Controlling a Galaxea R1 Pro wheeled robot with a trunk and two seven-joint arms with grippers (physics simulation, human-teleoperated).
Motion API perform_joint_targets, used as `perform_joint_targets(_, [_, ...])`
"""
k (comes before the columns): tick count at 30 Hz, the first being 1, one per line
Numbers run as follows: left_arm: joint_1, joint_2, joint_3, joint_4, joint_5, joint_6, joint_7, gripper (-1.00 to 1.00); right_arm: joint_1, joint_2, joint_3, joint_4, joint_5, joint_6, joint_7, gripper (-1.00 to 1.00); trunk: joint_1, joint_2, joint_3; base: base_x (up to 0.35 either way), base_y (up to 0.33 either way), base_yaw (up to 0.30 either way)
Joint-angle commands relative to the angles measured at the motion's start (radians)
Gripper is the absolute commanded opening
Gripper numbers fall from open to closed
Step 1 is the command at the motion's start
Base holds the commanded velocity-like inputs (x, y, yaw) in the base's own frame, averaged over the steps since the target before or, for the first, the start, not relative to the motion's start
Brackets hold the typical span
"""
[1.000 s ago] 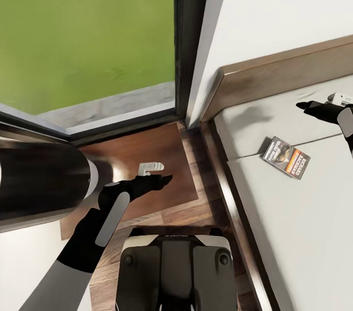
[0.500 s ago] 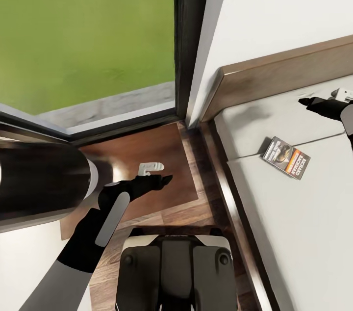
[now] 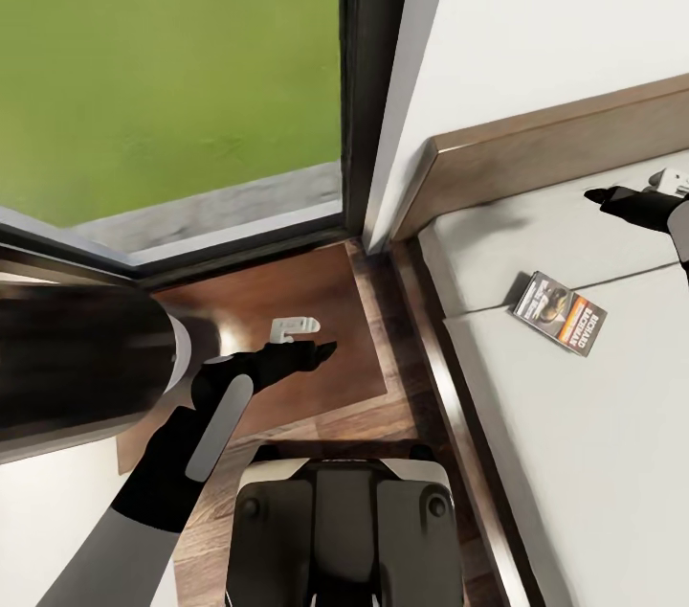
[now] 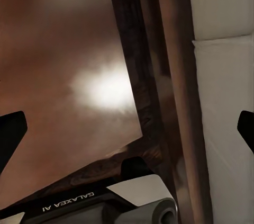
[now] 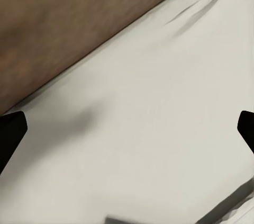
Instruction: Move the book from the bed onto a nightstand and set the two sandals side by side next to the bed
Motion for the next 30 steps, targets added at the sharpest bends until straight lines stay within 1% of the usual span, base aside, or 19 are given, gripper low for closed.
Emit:
perform_joint_targets(1, [0.0, 0.0, 0.0, -0.001, 0.01, 0.004, 0.008, 1.0, 0.0, 0.0, -0.004, -0.001, -0.006, 0.006, 0.002, 1.0, 0.001, -0.002, -0.001, 0.002, 0.0, 0.0])
perform_joint_targets(7, [0.0, 0.0, 0.0, -0.001, 0.011, 0.004, 0.008, 1.0, 0.0, 0.0, -0.002, -0.001, -0.006, 0.006, 0.002, 1.0, 0.001, -0.002, -0.001, 0.0, 0.0, 0.0])
perform_joint_targets(14, [-0.001, 0.0, 0.0, -0.001, 0.011, 0.004, 0.008, 1.0, 0.0, 0.0, -0.005, -0.023, -0.006, 0.018, 0.0, 1.0, 0.001, -0.002, -0.003, 0.0, 0.0, 0.0])
perform_joint_targets(30, [0.0, -0.001, 0.0, -0.002, 0.011, 0.004, 0.007, 1.0, 0.003, -0.006, -0.008, 0.002, -0.01, 0.019, -0.003, 1.0, 0.001, -0.002, -0.025, 0.0, 0.0, 0.0])
